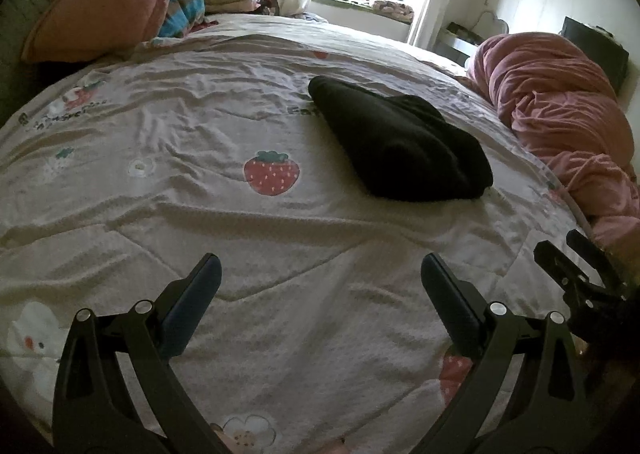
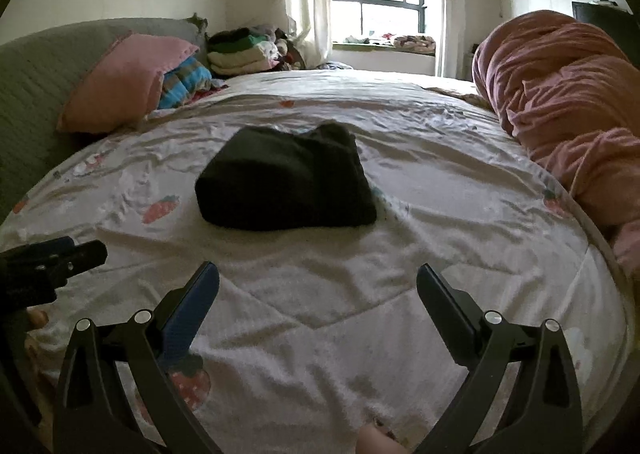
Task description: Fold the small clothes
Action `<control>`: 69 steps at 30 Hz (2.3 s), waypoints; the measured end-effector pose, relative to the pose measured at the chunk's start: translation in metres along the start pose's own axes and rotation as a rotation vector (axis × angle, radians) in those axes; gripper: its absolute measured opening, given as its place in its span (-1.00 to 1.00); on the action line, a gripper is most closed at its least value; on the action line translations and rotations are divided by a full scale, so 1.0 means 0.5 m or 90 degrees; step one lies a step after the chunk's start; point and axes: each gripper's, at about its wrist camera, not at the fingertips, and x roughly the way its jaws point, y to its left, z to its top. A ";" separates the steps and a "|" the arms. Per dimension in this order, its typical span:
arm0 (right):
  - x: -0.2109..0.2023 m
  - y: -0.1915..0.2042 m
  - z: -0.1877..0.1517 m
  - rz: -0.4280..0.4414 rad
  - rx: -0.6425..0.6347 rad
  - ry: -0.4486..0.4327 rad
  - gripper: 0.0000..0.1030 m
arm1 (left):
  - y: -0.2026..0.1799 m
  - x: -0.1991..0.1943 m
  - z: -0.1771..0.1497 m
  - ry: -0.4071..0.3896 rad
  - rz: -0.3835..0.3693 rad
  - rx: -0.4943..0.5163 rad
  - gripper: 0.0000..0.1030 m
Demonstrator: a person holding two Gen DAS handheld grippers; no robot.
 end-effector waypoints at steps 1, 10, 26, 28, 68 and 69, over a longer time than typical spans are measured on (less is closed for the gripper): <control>0.003 0.001 -0.005 -0.003 0.002 0.003 0.91 | -0.001 0.003 -0.005 -0.001 0.003 0.006 0.82; 0.024 0.003 -0.031 -0.027 0.007 0.024 0.91 | -0.023 0.016 -0.029 0.006 0.012 0.058 0.82; 0.025 -0.011 -0.034 -0.030 0.021 0.031 0.91 | -0.004 0.020 -0.030 0.020 0.023 0.019 0.82; 0.026 -0.009 -0.034 -0.028 0.019 0.032 0.91 | -0.002 0.019 -0.029 0.018 0.025 0.017 0.82; 0.025 0.007 -0.033 -0.024 0.002 0.038 0.91 | 0.003 0.013 -0.024 0.020 0.045 0.019 0.82; 0.025 0.008 -0.033 -0.026 0.001 0.038 0.91 | 0.005 0.012 -0.024 0.020 0.047 0.019 0.82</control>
